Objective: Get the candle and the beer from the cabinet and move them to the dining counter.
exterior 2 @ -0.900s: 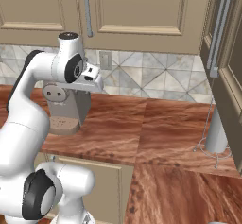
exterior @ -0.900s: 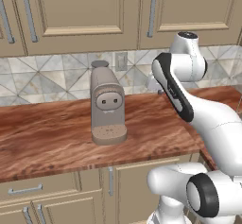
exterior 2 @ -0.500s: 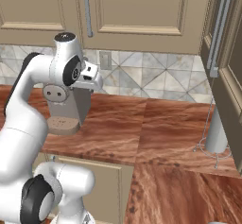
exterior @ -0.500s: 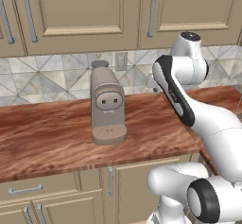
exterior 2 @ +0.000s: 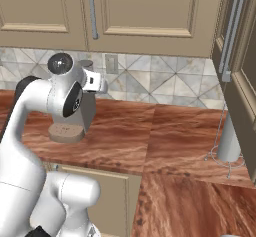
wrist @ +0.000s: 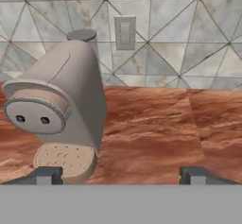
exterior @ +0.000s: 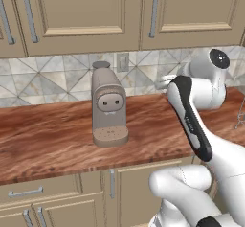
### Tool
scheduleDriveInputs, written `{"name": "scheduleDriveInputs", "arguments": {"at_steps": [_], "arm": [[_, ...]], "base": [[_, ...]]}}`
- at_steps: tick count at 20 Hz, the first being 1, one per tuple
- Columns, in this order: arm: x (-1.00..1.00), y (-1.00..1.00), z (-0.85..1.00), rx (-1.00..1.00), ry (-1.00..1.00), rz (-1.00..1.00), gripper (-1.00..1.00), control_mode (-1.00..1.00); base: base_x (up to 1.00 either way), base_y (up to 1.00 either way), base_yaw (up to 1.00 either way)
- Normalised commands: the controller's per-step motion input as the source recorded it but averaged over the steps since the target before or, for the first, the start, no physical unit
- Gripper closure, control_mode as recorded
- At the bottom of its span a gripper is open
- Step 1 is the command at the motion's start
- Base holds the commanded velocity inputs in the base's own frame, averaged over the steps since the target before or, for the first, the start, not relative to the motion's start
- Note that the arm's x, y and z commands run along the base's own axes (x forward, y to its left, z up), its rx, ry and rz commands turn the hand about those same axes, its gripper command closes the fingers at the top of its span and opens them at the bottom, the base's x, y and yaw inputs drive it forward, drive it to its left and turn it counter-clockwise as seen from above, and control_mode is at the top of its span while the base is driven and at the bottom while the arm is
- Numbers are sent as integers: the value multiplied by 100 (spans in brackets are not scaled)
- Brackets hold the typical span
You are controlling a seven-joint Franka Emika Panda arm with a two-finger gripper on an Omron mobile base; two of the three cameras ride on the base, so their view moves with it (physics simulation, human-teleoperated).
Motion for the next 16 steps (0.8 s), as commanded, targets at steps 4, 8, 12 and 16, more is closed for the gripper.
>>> {"name": "scheduleDriveInputs", "arguments": {"at_steps": [4,8,12,16], "arm": [[-32,-8,32,1,-48,3,-100,-100],[-10,-1,45,0,-37,0,-100,-100],[-8,0,65,1,-25,0,-100,-100],[-4,0,73,0,-17,0,-100,-100]], "base": [[0,0,0],[0,0,0],[0,0,0],[0,0,0]]}}
